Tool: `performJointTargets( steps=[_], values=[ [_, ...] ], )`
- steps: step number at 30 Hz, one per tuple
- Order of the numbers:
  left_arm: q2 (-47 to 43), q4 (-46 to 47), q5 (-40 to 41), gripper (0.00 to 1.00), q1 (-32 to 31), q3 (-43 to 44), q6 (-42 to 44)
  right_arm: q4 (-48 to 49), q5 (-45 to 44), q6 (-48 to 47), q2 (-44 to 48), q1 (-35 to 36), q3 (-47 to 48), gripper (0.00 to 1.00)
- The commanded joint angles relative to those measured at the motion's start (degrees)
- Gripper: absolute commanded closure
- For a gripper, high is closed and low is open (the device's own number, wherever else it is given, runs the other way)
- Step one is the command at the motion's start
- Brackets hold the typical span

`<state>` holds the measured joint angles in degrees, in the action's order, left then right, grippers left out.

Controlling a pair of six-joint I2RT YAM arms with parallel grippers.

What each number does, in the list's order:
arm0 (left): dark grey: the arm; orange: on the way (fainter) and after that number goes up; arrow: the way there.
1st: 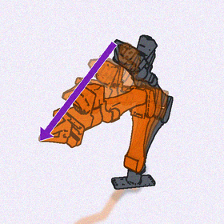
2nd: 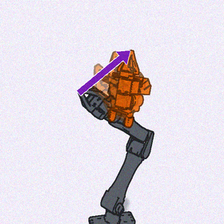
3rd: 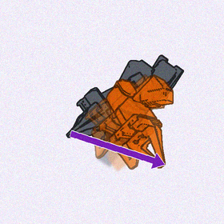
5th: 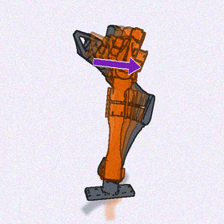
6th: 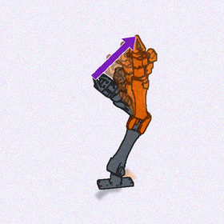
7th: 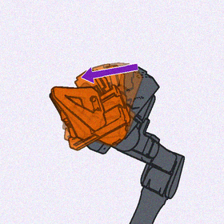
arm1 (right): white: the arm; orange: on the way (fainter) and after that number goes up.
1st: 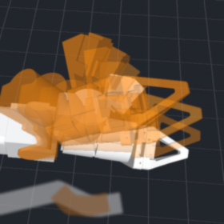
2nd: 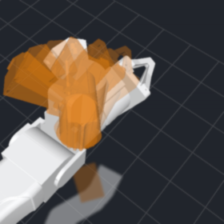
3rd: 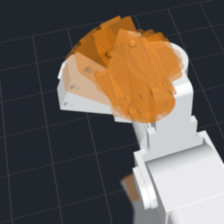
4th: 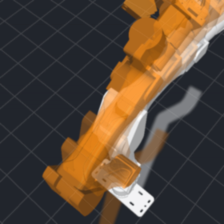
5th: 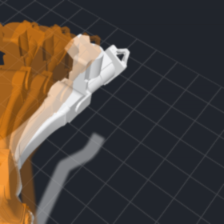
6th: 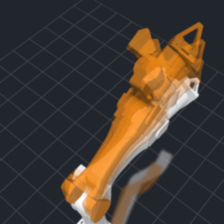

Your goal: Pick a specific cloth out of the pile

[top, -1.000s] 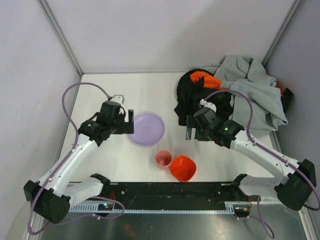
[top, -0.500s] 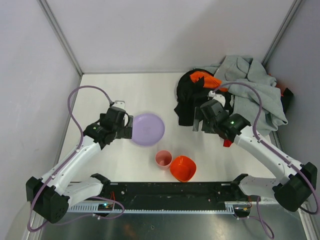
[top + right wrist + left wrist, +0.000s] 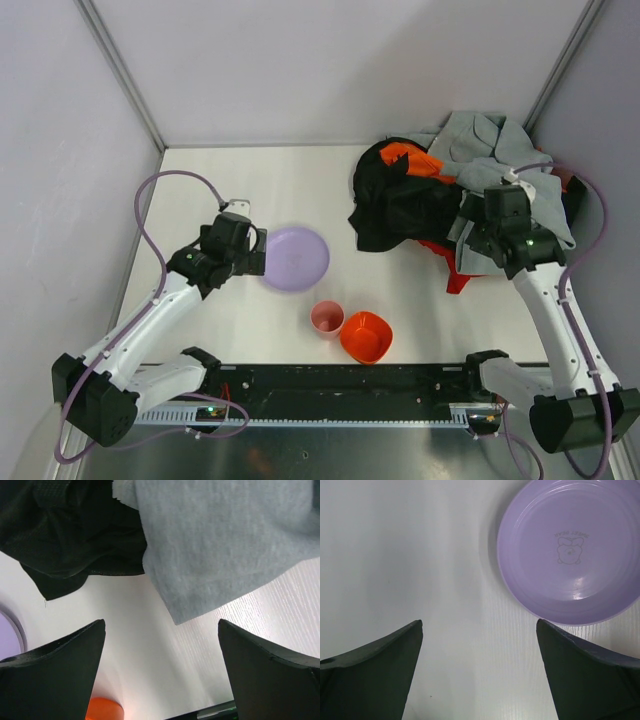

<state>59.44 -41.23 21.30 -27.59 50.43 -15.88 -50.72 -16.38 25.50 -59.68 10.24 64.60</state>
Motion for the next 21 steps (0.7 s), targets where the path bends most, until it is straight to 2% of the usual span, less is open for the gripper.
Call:
performJointTargets(
  steps=[1, 9, 21],
  values=[
    [-1.5, 1.5, 1.24, 0.0, -0.31, -0.15, 1.29, -2.62, 4.05, -2.06, 1.36, -3.83, 2.3, 0.01],
    [-1.86, 1.48, 1.5, 0.0, -0.35, -0.37, 1.22, -2.43, 7.15, -2.27, -0.81, -6.78, 0.84, 0.01],
    [-1.59, 1.49, 1.39, 0.0, -0.31, -0.51, 1.28, 4.49, 13.91, -2.88, -8.48, -7.96, 0.65, 0.01]
  ],
)
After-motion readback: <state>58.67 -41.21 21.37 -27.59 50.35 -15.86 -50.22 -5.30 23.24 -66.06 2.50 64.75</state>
